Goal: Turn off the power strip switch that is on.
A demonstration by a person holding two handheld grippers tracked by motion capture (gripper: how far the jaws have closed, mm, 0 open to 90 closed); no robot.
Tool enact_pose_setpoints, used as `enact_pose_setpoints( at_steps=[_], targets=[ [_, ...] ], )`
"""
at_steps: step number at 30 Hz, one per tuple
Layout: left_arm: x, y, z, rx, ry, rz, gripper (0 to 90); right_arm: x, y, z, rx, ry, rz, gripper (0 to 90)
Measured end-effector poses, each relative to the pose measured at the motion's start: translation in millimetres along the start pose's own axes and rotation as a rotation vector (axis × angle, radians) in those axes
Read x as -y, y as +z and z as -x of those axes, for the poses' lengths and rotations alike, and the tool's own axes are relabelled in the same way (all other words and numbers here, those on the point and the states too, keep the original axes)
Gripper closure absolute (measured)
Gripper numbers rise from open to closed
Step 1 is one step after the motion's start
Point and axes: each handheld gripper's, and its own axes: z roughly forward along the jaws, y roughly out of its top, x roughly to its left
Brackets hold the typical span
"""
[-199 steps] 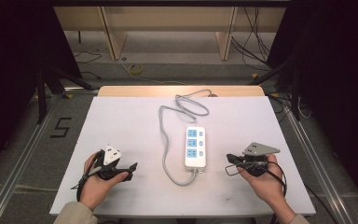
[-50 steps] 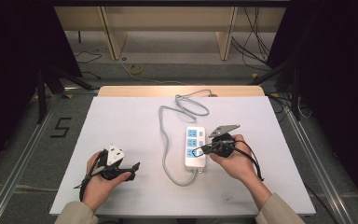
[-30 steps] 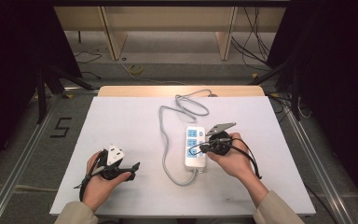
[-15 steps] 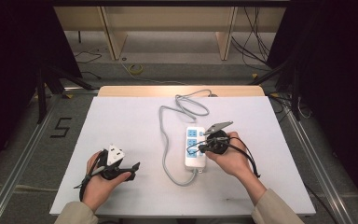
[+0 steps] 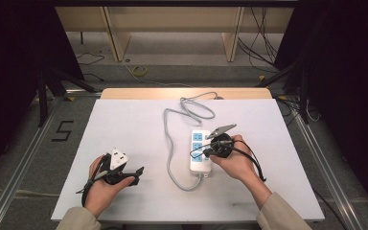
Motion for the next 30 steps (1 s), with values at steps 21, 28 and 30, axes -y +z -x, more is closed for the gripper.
enact_pose_setpoints(
  at_steps=[21,28,30],
  targets=[
    [-0.1,0.5,0.0,0.001,-0.002,-0.002,17.1,-0.3,8.7,2.2,0.006,0.000,-0.040,90.0],
    [0.0,1.0,0.2,0.005,0.001,-0.003,17.1,-0.5,11.0,3.5,0.010,-0.002,-0.050,90.0],
    [-0.1,1.0,0.2,0.005,0.001,-0.003,17.1,-0.5,11.5,4.0,0.010,-0.004,-0.050,90.0]
  ],
)
